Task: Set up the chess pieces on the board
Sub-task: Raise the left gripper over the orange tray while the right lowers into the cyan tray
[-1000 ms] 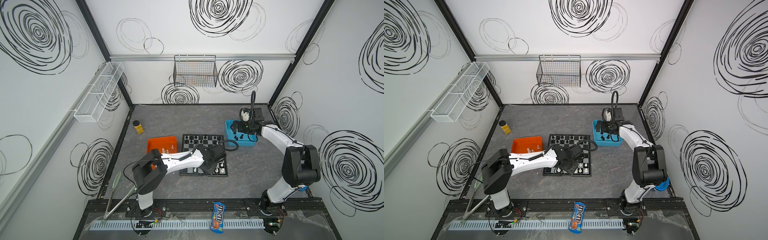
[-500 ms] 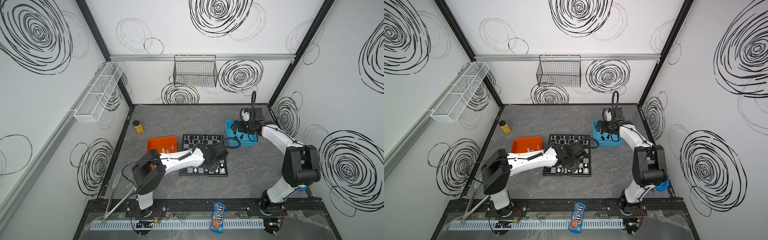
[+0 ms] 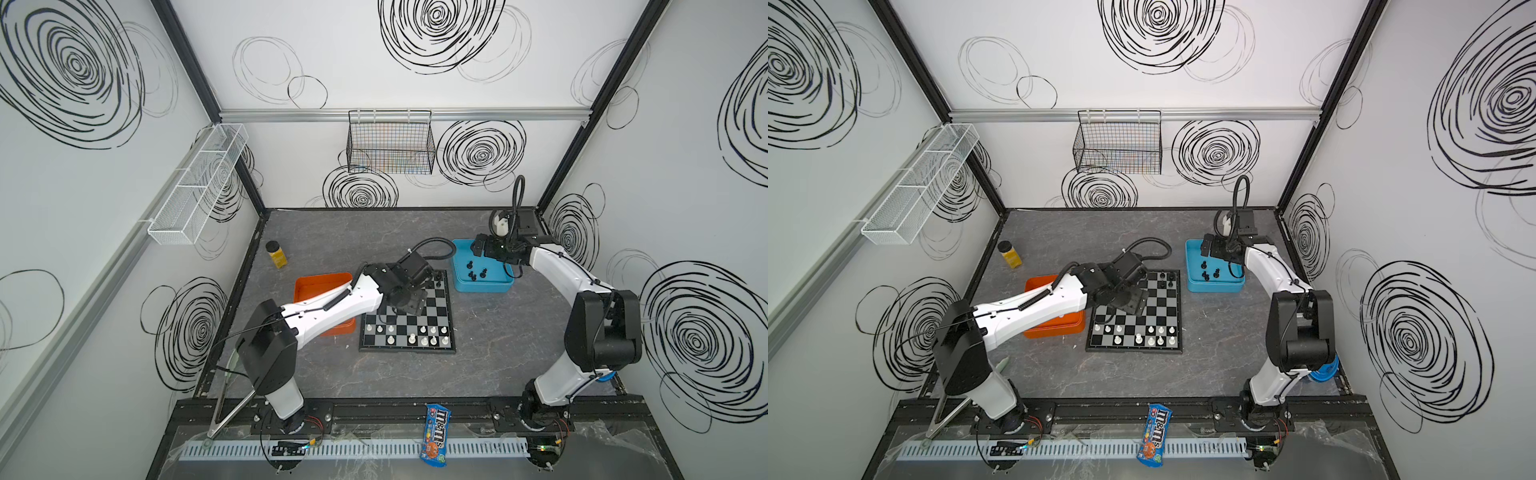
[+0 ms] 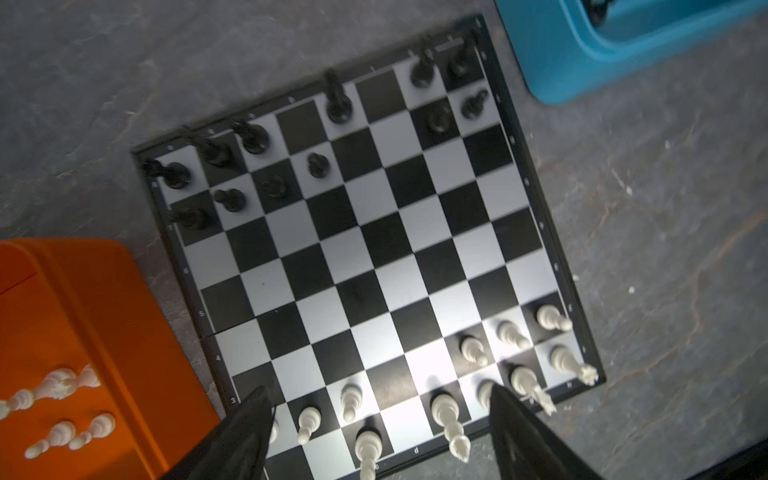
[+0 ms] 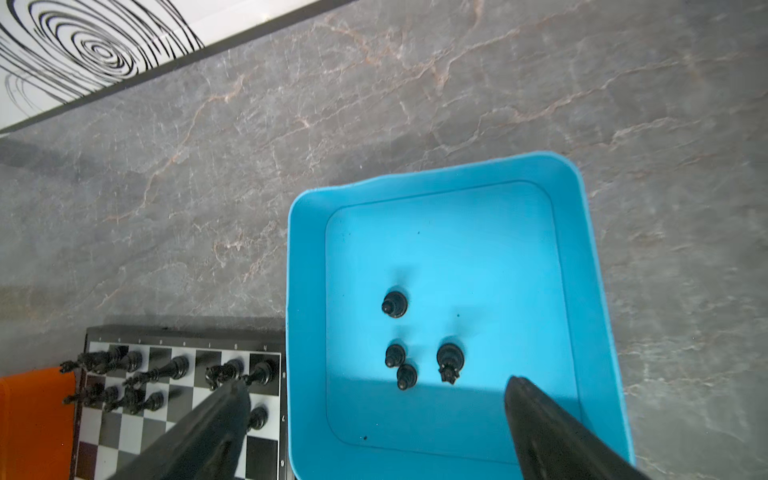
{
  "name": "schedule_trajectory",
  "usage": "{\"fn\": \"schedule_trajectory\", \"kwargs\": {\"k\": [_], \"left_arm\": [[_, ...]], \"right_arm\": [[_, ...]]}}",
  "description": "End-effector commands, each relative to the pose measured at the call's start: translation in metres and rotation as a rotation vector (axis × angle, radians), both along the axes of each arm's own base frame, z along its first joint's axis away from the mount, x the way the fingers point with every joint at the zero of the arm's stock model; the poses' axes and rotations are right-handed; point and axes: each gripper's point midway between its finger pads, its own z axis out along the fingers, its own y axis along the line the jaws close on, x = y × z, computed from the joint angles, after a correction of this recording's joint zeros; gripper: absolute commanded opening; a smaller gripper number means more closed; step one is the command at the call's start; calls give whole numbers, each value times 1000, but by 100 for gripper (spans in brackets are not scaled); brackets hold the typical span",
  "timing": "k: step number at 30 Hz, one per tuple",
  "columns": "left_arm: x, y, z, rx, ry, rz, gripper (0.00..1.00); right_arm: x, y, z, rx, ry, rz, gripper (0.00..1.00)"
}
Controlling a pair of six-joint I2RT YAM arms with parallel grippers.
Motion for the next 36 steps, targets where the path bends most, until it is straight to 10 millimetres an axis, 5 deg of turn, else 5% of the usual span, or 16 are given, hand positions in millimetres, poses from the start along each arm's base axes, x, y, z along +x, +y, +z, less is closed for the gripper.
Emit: {"fn": "schedule_trajectory", "kwargs": {"k": [1, 8, 15, 23, 36], "left_arm": [[33, 31, 25, -28, -66, 88, 98], [87, 110, 46, -68, -128, 258, 96], [106, 156, 44, -62, -135, 337, 96], [109, 165, 36, -78, -117, 357, 96], [111, 164, 30, -77, -103, 353, 96]], "right_arm": [[3, -13, -7, -52, 65, -38, 98], [-3, -22, -43, -103, 209, -42, 90], [-9, -23, -68, -113, 271, -39, 68], [-17, -26, -86, -134, 334, -41, 51], [-22, -23, -103, -124, 381, -35, 43]]}}
